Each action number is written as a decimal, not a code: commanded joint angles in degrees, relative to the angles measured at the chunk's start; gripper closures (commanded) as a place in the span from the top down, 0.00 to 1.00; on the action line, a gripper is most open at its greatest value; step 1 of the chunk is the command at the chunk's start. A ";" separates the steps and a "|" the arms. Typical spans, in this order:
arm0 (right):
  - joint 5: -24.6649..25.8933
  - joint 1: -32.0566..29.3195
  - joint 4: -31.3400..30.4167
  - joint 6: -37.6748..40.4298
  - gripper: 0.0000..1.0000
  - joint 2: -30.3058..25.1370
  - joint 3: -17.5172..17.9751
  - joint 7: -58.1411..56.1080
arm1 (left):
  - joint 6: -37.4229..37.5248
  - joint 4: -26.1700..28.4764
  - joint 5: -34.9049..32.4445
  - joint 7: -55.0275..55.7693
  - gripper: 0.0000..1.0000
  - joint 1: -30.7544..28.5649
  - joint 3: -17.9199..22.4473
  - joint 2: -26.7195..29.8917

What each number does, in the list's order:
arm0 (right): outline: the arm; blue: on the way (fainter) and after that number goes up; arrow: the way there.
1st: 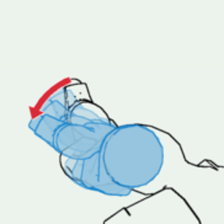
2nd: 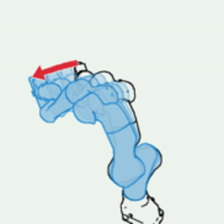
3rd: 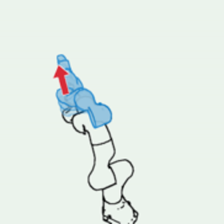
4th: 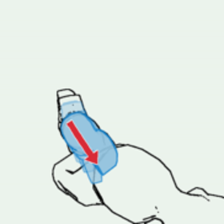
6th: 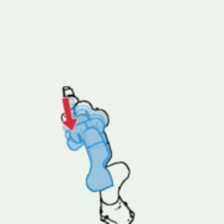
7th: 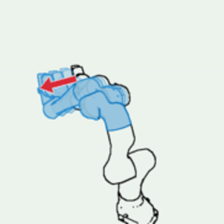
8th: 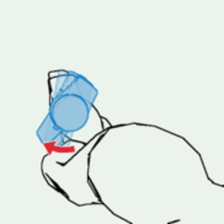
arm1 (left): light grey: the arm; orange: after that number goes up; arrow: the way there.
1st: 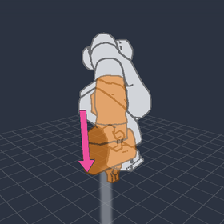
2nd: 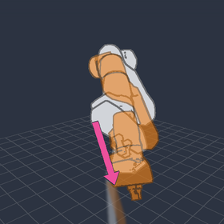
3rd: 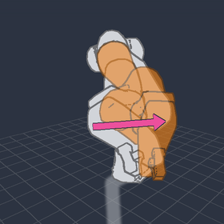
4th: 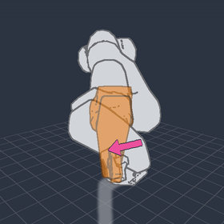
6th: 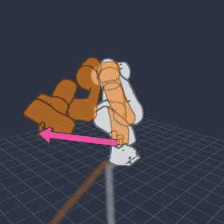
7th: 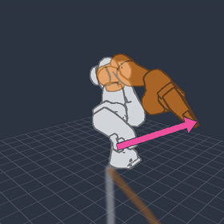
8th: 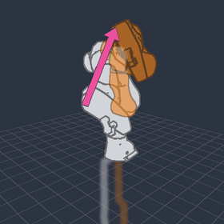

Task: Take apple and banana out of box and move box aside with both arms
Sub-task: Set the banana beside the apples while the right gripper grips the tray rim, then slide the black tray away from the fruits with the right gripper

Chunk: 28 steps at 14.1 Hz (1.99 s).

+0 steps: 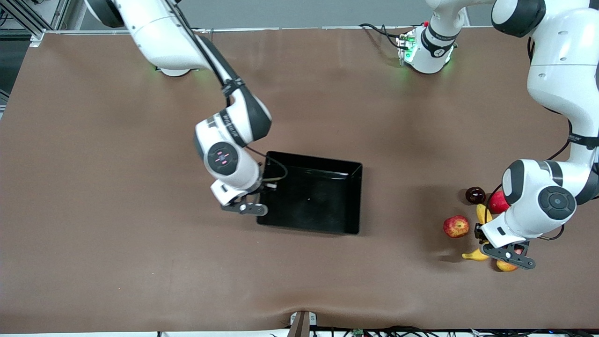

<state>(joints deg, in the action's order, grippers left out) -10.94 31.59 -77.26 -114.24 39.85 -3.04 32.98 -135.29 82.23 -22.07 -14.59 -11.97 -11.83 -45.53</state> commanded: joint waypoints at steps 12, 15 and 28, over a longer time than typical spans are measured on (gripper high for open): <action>-2.25 -25.86 -8.60 8.07 0.00 -11.19 0.40 -31.45 | -8.14 -0.67 -2.10 -0.97 0.00 -0.07 1.28 -4.75; -2.07 -32.27 -10.36 8.68 0.00 -11.46 0.31 -40.77 | -8.15 -0.67 -2.10 -0.97 0.00 0.01 1.28 -5.01; -2.25 -50.84 -23.72 -1.33 0.00 -11.37 0.40 -62.95 | -4.04 -1.99 -1.13 -1.76 1.00 -0.60 0.05 1.92</action>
<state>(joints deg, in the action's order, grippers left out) -12.02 -17.16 -97.06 -114.21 31.35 -4.00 -29.93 -142.72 79.28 -23.17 -16.15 -12.26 -10.96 -47.26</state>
